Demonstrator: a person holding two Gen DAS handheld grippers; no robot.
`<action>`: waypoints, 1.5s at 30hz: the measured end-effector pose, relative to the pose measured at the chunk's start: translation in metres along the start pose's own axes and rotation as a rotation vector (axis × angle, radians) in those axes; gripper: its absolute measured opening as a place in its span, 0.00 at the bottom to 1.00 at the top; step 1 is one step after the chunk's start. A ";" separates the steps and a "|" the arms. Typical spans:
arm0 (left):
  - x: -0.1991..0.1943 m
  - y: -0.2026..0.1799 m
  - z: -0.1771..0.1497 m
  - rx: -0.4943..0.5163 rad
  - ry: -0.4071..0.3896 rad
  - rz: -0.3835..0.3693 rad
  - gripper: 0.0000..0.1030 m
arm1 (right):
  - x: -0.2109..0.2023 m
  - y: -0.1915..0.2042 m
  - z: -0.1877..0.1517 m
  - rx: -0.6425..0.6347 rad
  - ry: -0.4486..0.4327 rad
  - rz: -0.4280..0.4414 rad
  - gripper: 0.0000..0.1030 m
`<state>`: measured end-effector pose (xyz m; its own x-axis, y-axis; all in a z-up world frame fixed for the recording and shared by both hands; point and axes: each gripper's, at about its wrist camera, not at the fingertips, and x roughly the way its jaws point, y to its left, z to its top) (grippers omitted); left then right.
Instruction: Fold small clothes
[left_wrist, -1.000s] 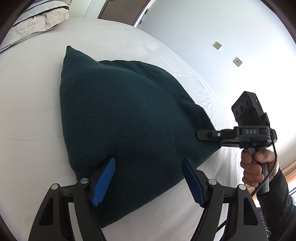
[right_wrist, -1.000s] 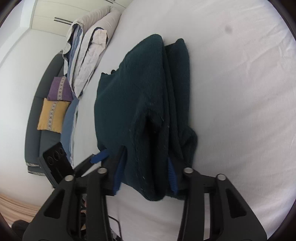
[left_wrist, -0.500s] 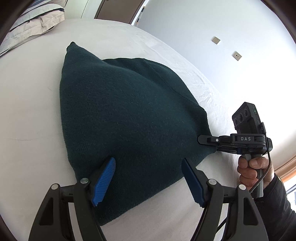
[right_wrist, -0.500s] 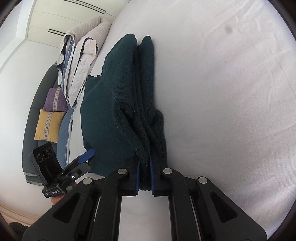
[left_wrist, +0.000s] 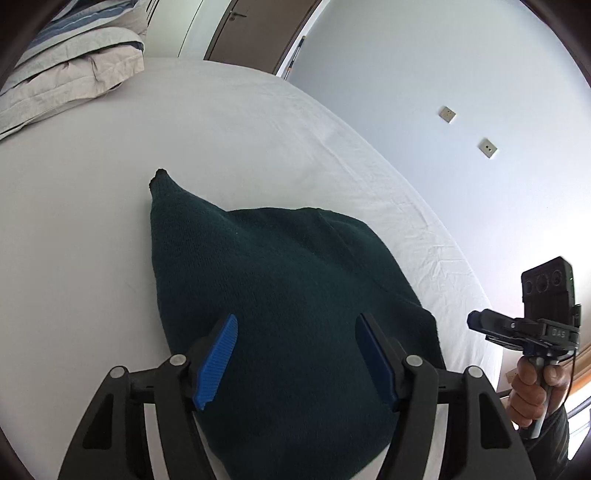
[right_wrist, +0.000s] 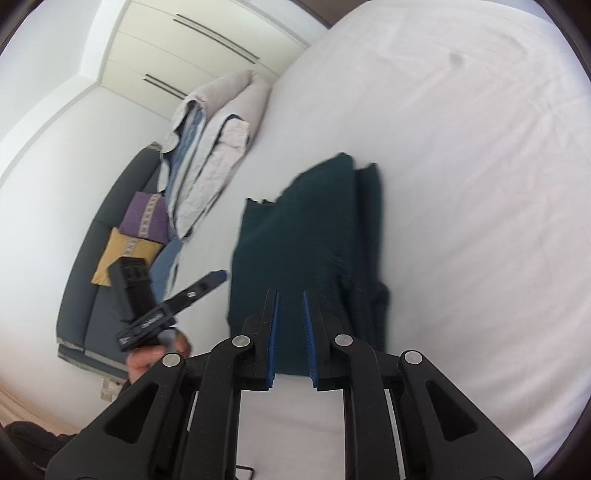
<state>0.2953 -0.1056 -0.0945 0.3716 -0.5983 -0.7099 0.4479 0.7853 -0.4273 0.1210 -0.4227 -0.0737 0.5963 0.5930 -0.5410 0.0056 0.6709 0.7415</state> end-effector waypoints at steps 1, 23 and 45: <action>0.009 -0.001 0.002 0.014 0.013 0.023 0.65 | 0.012 0.004 0.008 -0.010 0.015 0.004 0.13; 0.042 -0.004 -0.015 0.077 0.009 0.066 0.72 | 0.083 -0.015 0.075 0.010 0.037 -0.099 0.09; 0.033 -0.009 -0.019 0.072 0.000 0.098 0.74 | 0.069 -0.003 0.021 -0.048 0.093 -0.082 0.08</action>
<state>0.2876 -0.1293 -0.1246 0.4167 -0.5196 -0.7459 0.4668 0.8264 -0.3149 0.1795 -0.3933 -0.1052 0.5185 0.5724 -0.6352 0.0113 0.7382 0.6745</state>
